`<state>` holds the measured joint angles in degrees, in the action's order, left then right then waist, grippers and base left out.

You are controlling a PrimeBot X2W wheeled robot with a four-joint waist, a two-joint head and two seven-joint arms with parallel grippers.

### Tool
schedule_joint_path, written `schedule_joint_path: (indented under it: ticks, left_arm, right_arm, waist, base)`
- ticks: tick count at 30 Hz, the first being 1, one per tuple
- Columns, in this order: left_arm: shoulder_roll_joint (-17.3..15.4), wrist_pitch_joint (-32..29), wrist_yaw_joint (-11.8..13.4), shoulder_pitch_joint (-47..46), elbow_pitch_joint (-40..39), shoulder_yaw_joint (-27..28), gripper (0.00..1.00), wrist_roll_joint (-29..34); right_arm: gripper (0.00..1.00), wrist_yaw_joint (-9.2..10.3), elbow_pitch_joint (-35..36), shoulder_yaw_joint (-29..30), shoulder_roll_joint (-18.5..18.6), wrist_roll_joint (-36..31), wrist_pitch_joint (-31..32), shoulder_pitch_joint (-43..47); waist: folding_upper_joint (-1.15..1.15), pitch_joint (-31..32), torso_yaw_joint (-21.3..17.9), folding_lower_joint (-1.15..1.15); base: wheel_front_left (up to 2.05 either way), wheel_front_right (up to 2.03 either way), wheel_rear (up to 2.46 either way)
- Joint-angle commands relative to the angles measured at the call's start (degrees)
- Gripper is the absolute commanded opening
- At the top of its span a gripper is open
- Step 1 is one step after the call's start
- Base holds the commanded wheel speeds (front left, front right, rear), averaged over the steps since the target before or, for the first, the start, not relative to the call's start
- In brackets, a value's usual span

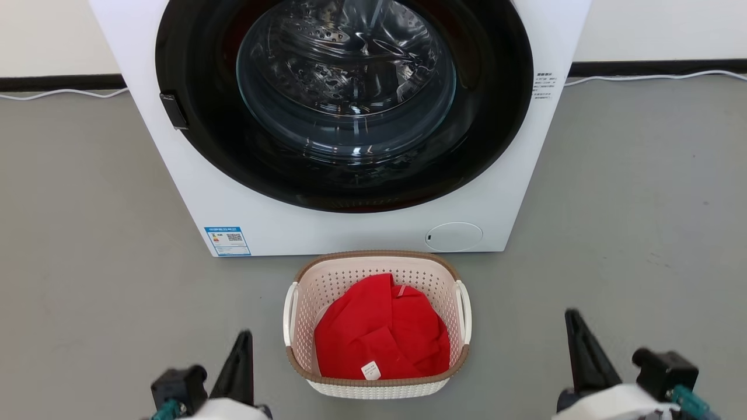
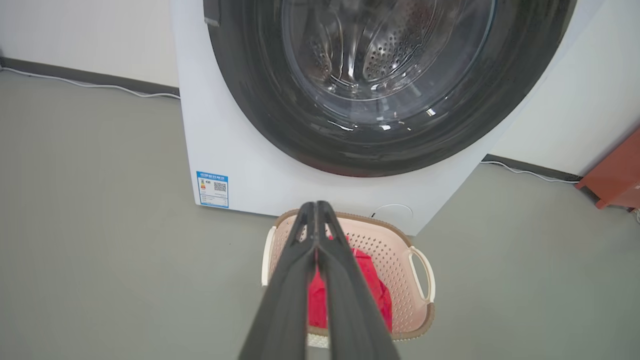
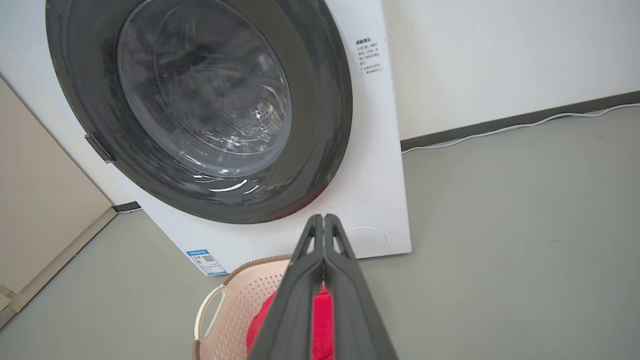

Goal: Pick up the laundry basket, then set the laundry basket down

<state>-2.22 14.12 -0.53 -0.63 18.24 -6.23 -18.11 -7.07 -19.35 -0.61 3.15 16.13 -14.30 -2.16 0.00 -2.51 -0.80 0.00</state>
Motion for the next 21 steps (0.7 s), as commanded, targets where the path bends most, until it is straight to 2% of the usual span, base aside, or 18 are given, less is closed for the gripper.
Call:
schedule_joint_path:
  ticks: [1,6,11,21]
  left_arm:
    - [-0.02,-0.24,-0.07,-0.14,-0.03,0.16,0.0,-0.76]
    - [-0.05,-1.26,-0.41,-0.33,-0.28,0.78,0.0,-4.35]
    - [-0.07,-1.89,-0.63,-0.51,-0.38,1.16,0.0,-6.7]
    - [-0.12,-3.52,-1.18,-0.99,-0.71,2.17,0.0,-12.6]
  right_arm:
    - [0.0,0.0,0.11,0.07,0.0,0.78,0.2,-0.07]
    - [0.0,-0.02,0.45,0.41,-0.01,4.48,1.22,-0.17]
    - [0.0,-0.04,0.57,0.63,-0.02,6.89,1.87,-0.32]
    - [0.0,-0.07,0.95,1.21,-0.04,12.94,3.53,-0.7]
  waist:
    - [0.0,0.01,0.01,0.0]
    - [0.0,0.28,0.05,0.13]
    - [0.0,0.25,0.07,0.01]
    - [0.0,0.4,0.14,0.0]
  base:
    - [0.0,0.0,0.0]
    - [0.0,0.0,0.0]
    - [0.0,0.0,0.0]
    - [0.0,0.0,0.0]
